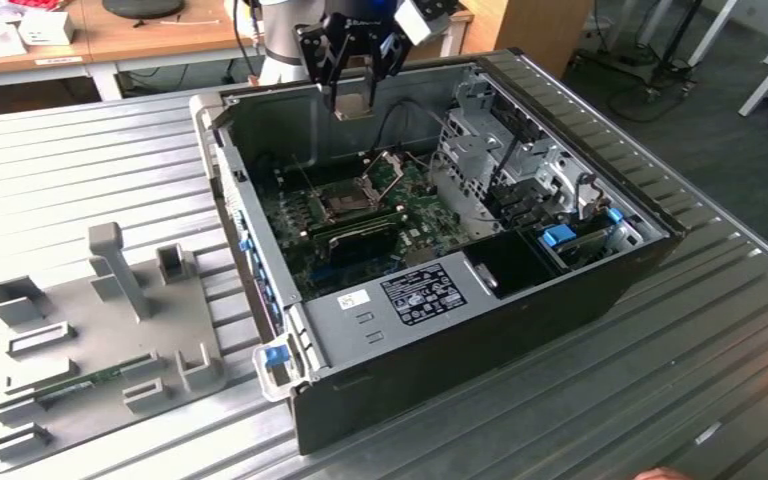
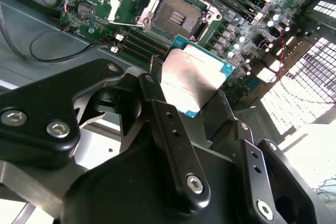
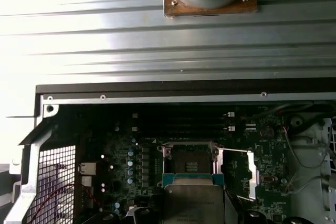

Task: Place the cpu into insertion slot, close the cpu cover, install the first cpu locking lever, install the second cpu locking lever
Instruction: 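Place the cpu into insertion slot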

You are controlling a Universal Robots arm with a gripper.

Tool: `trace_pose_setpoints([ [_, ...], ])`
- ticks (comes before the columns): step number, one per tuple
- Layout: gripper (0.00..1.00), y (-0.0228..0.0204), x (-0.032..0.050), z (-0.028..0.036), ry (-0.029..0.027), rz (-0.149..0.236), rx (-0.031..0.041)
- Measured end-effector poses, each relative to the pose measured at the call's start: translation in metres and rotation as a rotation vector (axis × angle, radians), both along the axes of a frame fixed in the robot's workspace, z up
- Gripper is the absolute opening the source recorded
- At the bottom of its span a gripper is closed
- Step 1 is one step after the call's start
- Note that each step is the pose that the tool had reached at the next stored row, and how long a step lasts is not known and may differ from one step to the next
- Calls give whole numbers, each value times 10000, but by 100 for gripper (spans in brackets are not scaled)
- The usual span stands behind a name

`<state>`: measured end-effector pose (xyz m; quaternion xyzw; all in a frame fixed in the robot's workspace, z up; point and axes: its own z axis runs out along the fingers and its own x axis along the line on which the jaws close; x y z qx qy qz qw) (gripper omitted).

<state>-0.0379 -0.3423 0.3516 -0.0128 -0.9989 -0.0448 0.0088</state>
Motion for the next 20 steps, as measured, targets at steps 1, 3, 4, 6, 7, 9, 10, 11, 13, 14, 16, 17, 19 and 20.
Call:
trace_pose_setpoints([
  [1,54,0,0,-1,0,0,0],
  [3,54,0,0,-5,0,0,0],
  [4,54,0,0,-6,0,0,1],
  [6,54,0,0,-14,-2,0,3],
  [7,54,0,0,-17,0,0,1],
  [9,54,0,0,-27,-1,0,1],
  [10,54,0,0,-32,0,0,1],
  [11,54,0,0,-37,-1,0,1],
  [13,54,0,0,-47,0,0,0],
  [14,54,0,0,-49,1,0,-2],
  [16,54,0,0,-49,1,0,-2],
  [17,54,0,0,-50,0,0,0],
  [19,54,0,0,-69,0,0,1],
  [20,54,0,0,-69,0,0,0],
])
